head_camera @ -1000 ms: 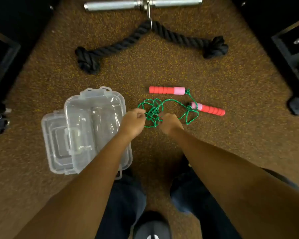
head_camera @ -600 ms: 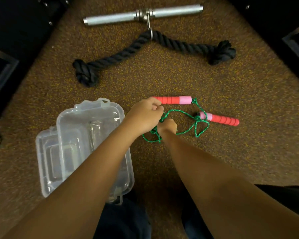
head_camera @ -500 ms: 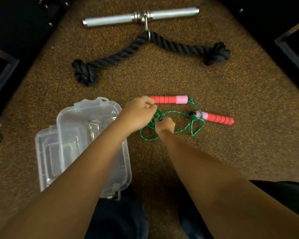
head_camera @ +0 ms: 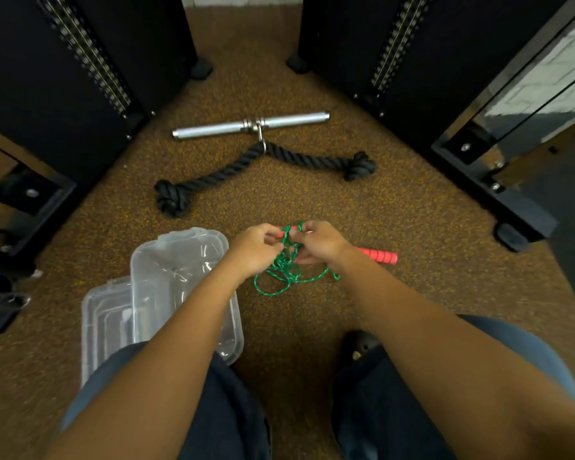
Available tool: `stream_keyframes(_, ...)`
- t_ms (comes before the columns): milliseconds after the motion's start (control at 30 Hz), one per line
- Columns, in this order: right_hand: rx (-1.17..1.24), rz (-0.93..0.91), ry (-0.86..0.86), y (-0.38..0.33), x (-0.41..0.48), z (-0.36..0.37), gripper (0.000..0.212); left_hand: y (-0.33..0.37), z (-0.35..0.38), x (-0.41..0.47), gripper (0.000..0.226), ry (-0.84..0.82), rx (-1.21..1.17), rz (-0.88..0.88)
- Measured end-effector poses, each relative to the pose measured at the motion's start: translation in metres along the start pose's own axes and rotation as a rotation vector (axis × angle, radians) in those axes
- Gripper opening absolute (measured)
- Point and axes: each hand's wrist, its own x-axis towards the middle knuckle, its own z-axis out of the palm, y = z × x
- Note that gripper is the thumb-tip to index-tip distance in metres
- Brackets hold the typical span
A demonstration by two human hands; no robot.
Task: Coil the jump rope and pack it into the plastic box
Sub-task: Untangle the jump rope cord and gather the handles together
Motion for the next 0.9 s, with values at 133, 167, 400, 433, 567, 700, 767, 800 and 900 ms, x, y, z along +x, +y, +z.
stream_keyframes(133, 0.075, -0.01, -0.03, -0.024, -0.033, -0.016, 0.015, 0.0, -0.007, -0.016, 0.045, -0.073, -0.061, 0.097)
stream_keyframes(167, 0.096, 0.0, -0.031, -0.031, -0.042, -0.019, 0.009, -0.001, -0.008, -0.019, 0.046, -0.084, -0.065, 0.117)
stream_keyframes(400, 0.081, 0.047, 0.113, -0.064, -0.077, -0.027, 0.009, 0.011, -0.029, -0.032, 0.016, 0.058, -0.128, 0.221)
stream_keyframes(433, 0.086, 0.036, 0.134, -0.068, -0.08, -0.029, 0.011, 0.014, -0.034, -0.033, 0.016, 0.106, -0.144, 0.226)
stream_keyframes(567, 0.096, 0.023, 0.131, -0.076, -0.081, -0.035, 0.01, 0.025, -0.048, -0.033, 0.015, 0.12, -0.385, 0.117)
stream_keyframes(700, 0.157, -0.065, 0.105, -0.076, -0.076, -0.04, 0.034, 0.041, -0.05, -0.04, 0.012, -0.059, -0.745, 0.073)
stream_keyframes(767, 0.103, -0.139, 0.099, -0.078, -0.076, -0.044, 0.039, 0.049, -0.049, -0.039, 0.013, 0.004, -0.725, 0.121)
stream_keyframes(800, 0.023, -0.181, 0.093, -0.078, -0.077, -0.045, 0.031, 0.053, -0.048, -0.039, 0.012, 0.034, -0.707, 0.138)
stream_keyframes(900, -0.304, -0.293, 0.102, -0.076, -0.082, -0.048, 0.026, 0.058, -0.046, -0.035, 0.011, 0.006, -0.74, 0.135)
